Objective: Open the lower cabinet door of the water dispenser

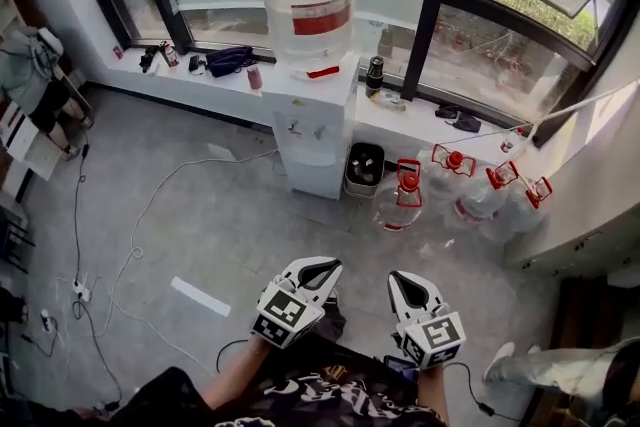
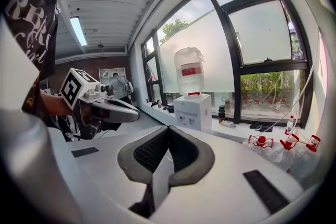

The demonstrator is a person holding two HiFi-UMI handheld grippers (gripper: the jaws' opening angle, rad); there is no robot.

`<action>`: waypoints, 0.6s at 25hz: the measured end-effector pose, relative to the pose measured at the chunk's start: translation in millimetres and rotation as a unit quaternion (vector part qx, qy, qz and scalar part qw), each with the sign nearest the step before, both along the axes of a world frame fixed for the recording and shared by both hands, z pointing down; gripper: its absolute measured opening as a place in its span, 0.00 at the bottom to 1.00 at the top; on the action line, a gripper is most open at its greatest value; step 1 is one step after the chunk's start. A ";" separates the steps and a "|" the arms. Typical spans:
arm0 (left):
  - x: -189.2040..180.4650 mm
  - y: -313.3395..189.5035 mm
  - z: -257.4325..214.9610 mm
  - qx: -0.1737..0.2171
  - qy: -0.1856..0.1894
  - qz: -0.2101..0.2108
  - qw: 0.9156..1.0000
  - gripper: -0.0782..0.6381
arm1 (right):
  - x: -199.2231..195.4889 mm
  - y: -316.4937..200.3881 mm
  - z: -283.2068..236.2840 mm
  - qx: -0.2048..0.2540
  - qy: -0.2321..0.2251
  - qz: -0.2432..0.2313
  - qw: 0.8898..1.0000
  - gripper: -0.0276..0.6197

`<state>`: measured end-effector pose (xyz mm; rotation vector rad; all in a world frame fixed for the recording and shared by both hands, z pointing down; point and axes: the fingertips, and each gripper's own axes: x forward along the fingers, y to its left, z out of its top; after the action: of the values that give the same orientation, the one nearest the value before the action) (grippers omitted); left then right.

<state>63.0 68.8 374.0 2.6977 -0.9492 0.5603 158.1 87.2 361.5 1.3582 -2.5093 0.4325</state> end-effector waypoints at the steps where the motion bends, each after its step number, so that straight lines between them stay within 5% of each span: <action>1: -4.9 -14.2 1.6 -0.002 0.001 -0.005 1.000 0.14 | -3.0 -14.6 -0.5 -0.002 0.002 -0.003 1.000 0.06; 15: -11.4 -145.6 32.7 0.000 0.002 -0.008 1.000 0.14 | -21.7 -208.9 60.8 -0.015 0.060 -0.059 0.996 0.06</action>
<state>51.6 -76.8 406.7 2.6877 -0.9691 0.5514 136.4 -121.7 422.3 1.1810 -2.4583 0.3510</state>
